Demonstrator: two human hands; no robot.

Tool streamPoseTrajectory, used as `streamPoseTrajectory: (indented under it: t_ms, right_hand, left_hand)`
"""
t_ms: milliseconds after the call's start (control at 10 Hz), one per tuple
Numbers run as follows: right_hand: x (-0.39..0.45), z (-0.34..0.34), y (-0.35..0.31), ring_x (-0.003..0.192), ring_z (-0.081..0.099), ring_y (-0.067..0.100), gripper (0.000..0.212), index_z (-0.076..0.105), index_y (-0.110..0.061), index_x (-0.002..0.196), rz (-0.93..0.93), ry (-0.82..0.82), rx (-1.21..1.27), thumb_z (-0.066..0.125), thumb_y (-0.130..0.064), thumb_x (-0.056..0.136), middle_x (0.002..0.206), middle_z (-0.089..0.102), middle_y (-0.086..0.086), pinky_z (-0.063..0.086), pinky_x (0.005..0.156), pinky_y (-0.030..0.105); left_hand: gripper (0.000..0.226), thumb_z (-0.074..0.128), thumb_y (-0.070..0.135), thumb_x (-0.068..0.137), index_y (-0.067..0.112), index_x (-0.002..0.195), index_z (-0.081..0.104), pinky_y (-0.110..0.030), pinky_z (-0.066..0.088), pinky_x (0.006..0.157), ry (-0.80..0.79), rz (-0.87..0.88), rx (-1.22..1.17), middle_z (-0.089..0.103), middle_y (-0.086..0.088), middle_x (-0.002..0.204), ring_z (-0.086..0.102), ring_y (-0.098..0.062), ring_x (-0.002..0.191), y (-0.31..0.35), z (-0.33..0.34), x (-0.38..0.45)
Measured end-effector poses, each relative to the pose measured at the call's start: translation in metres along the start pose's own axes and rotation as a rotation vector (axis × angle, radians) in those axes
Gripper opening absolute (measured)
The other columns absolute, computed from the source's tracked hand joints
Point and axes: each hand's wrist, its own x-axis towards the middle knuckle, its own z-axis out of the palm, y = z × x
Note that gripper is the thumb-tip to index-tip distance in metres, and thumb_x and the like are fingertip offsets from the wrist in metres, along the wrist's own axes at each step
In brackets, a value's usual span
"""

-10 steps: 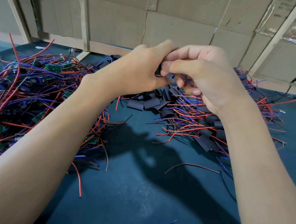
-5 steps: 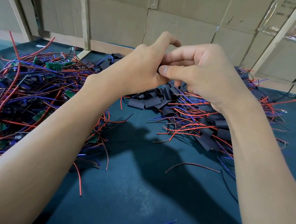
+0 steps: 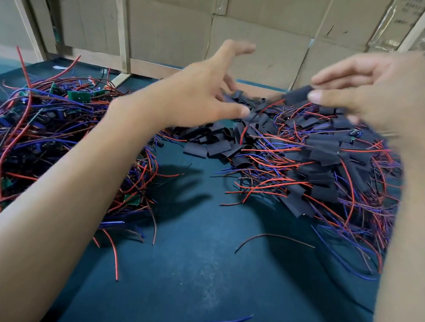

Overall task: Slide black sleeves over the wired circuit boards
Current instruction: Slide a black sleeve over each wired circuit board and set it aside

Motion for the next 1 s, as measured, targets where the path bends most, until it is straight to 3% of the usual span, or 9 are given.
streamPoseTrajectory:
  t_ms: [100,200,300,400,500,600,700,900,1000]
  right_hand:
    - [-0.003,-0.037,0.025,0.039,0.048,0.0,0.015,0.079,-0.036,0.08,0.156,0.004,-0.246,0.088,-0.027,0.074,0.062,0.071,-0.01,0.039,0.038,0.011]
    - [-0.006,-0.049,0.045,0.046,0.051,0.014,0.011,0.081,-0.021,0.083,0.47,-0.175,-0.464,0.087,-0.022,0.074,0.053,0.06,0.003,0.044,0.05,0.02]
    - [-0.007,-0.044,0.044,0.069,0.054,0.022,0.02,0.077,-0.018,0.089,0.575,-0.238,-0.479,0.089,-0.025,0.074,0.078,0.066,0.008,0.044,0.073,0.027]
    - [-0.002,-0.039,0.031,0.089,0.062,0.018,0.025,0.072,-0.031,0.084,0.427,-0.121,-0.521,0.09,-0.036,0.069,0.093,0.07,-0.007,0.041,0.081,0.03]
    - [-0.001,-0.028,0.015,0.093,0.066,0.014,0.027,0.069,-0.036,0.084,0.304,-0.128,-0.449,0.09,-0.039,0.068,0.092,0.071,-0.014,0.044,0.082,0.029]
    - [-0.001,-0.013,0.0,0.096,0.067,0.014,0.03,0.07,-0.037,0.09,0.257,-0.242,-0.439,0.088,-0.042,0.067,0.096,0.073,-0.011,0.045,0.087,0.032]
    - [-0.003,0.003,-0.011,0.097,0.068,0.014,0.037,0.071,-0.036,0.1,0.217,-0.345,-0.43,0.086,-0.046,0.067,0.097,0.074,-0.011,0.047,0.094,0.035]
    - [-0.007,0.025,-0.022,0.089,0.072,0.007,0.033,0.076,-0.036,0.101,0.097,-0.423,-0.361,0.078,-0.055,0.074,0.091,0.077,-0.015,0.052,0.098,0.034]
    - [-0.008,0.039,-0.024,0.091,0.075,0.019,0.028,0.079,-0.032,0.098,0.042,-0.447,-0.226,0.075,-0.053,0.079,0.086,0.078,-0.007,0.057,0.095,0.048]
  left_hand:
    - [0.076,0.07,0.053,0.086,0.03,0.149,0.033,-0.031,0.043,0.089,-0.068,-0.279,0.283,0.063,-0.003,0.125,0.06,-0.024,0.115,-0.022,-0.02,-0.003]
    - [0.087,0.076,0.058,0.079,0.015,0.147,0.042,-0.041,0.043,0.106,-0.437,-0.643,0.718,0.05,-0.013,0.147,0.051,-0.033,0.131,-0.038,-0.034,-0.016]
    - [0.07,0.078,0.052,0.079,0.012,0.132,0.058,-0.036,0.044,0.104,-0.616,-0.68,0.889,0.053,-0.009,0.142,0.052,-0.031,0.128,-0.043,-0.029,-0.018]
    - [0.026,0.077,0.028,0.087,0.008,0.101,0.068,-0.03,0.051,0.087,-0.579,-0.678,0.859,0.065,-0.008,0.1,0.064,-0.029,0.101,-0.043,-0.022,-0.014]
    - [0.013,0.077,0.022,0.085,0.012,0.084,0.068,-0.025,0.047,0.068,-0.602,-0.578,0.685,0.062,-0.001,0.074,0.06,-0.023,0.073,-0.037,-0.026,-0.019]
    - [0.018,0.077,0.022,0.083,0.02,0.067,0.068,-0.025,0.044,0.059,-0.44,-0.496,0.613,0.065,0.005,0.065,0.058,-0.012,0.062,-0.044,-0.032,-0.02]
    - [0.011,0.073,0.026,0.088,0.031,0.078,0.073,-0.033,0.052,0.083,-0.411,-0.349,0.501,0.071,0.016,0.081,0.064,-0.008,0.081,-0.04,-0.037,-0.014]
    - [0.008,0.062,0.033,0.096,0.033,0.088,0.063,-0.027,0.05,0.073,-0.241,-0.14,0.189,0.068,0.012,0.087,0.064,-0.014,0.082,-0.011,-0.023,-0.007]
    - [0.01,0.057,0.026,0.1,0.026,0.091,0.061,-0.039,0.053,0.079,-0.199,-0.085,0.016,0.072,0.002,0.085,0.065,-0.031,0.081,0.005,-0.022,-0.007]
